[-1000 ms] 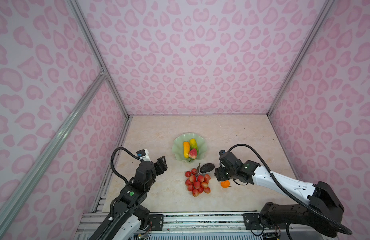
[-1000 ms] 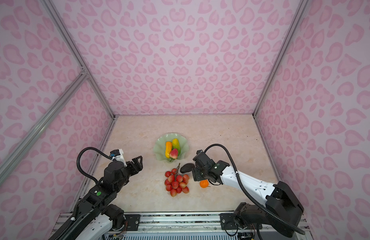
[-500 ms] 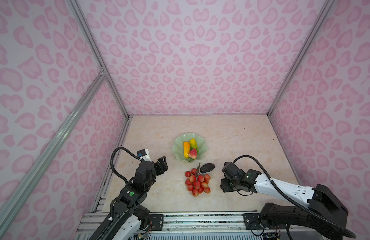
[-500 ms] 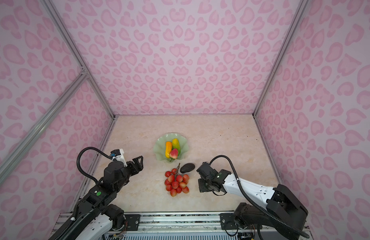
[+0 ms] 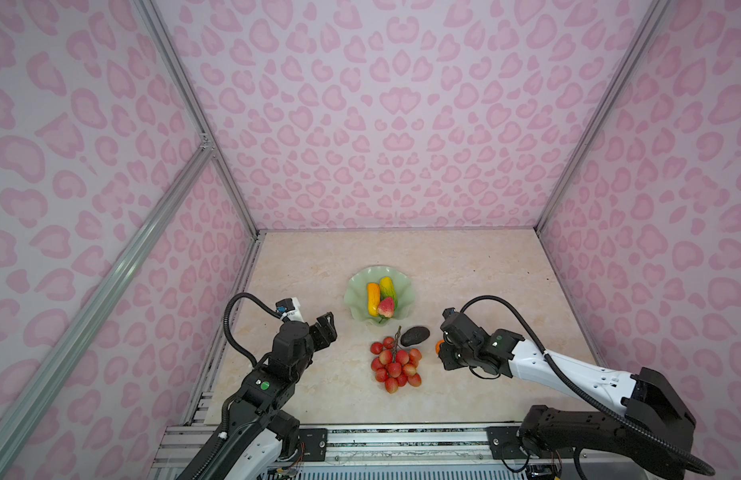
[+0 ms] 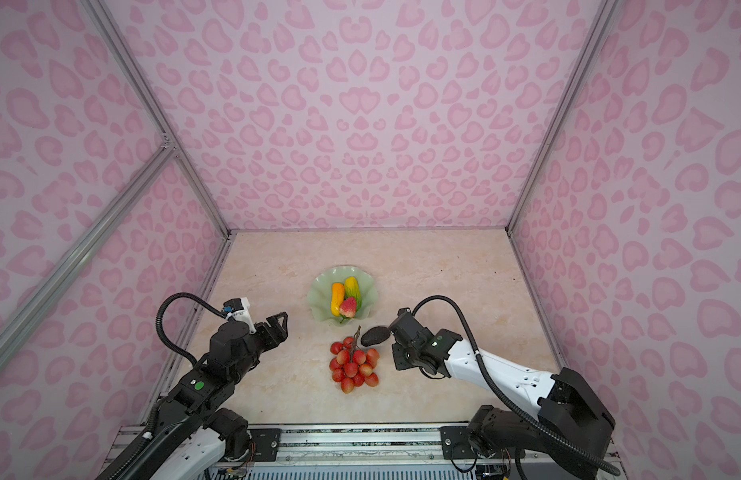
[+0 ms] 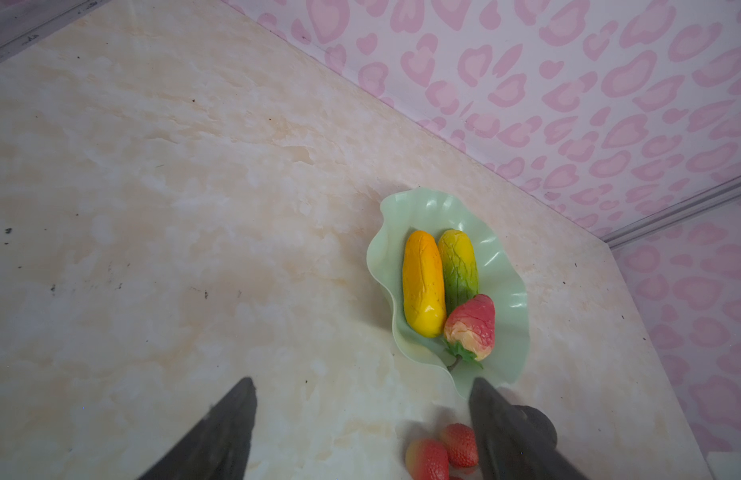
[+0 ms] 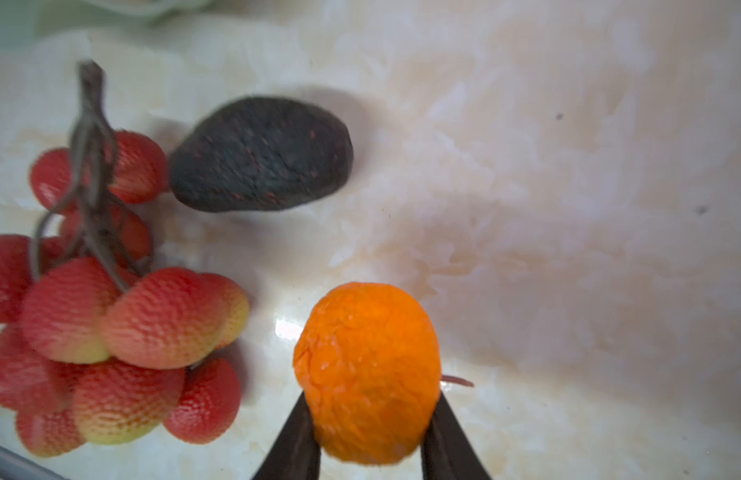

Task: Place and organize the fake fruits in the fruit bowl
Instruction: 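Move the right gripper to the small orange and grasp it, then carry the orange to the bowl and release it beside the peach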

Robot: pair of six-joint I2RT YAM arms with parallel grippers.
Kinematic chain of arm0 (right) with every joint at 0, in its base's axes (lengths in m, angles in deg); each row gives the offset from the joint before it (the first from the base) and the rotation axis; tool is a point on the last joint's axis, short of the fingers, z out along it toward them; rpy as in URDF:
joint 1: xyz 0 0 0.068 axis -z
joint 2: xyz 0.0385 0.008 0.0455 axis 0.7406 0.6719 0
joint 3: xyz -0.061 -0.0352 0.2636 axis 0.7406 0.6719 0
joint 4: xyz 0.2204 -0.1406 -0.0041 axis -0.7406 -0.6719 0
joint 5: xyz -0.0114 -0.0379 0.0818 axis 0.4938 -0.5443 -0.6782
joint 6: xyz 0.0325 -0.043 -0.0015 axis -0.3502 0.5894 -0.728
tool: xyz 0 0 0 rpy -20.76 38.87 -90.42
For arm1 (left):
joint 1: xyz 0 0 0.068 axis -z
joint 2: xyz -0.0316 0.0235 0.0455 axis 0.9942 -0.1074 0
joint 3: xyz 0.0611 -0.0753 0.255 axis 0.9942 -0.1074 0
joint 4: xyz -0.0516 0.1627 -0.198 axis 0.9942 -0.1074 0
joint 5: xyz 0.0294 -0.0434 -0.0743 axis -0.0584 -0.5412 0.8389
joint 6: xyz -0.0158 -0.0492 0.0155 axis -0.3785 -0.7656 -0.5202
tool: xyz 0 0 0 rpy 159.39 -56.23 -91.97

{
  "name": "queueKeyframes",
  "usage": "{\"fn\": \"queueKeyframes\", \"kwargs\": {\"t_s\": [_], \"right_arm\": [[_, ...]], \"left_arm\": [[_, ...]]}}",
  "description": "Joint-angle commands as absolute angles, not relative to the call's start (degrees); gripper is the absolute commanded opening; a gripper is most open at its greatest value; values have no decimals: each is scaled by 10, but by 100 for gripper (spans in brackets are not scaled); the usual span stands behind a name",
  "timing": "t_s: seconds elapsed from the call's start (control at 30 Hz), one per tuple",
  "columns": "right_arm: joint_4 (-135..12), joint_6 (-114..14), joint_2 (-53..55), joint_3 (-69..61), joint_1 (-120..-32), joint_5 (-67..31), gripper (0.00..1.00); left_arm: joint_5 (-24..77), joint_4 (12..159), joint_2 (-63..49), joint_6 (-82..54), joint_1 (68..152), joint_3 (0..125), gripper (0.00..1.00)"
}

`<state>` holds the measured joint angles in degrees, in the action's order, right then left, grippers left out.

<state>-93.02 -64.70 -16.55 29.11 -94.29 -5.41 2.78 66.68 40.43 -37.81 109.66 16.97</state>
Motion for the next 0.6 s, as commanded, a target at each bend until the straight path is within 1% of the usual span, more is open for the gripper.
{"fn": "queueKeyframes", "kwargs": {"t_s": [0.0, 0.13, 0.33, 0.43, 0.57], "right_arm": [[-920, -601, -164, 253, -938, -4, 29], [-859, -561, -120, 195, -914, -11, 29], [-841, -521, 24, 54, -888, -62, 29], [-815, -512, 84, 17, -888, -78, 29], [-823, -500, 165, -34, -882, -89, 29]], "left_arm": [[28, 688, 404, -385, 1096, 169, 82], [35, 688, 397, -382, 1096, 171, 82], [56, 683, 407, -367, 1096, 169, 81], [67, 681, 413, -359, 1096, 167, 81], [84, 680, 414, -343, 1096, 169, 80]]}}
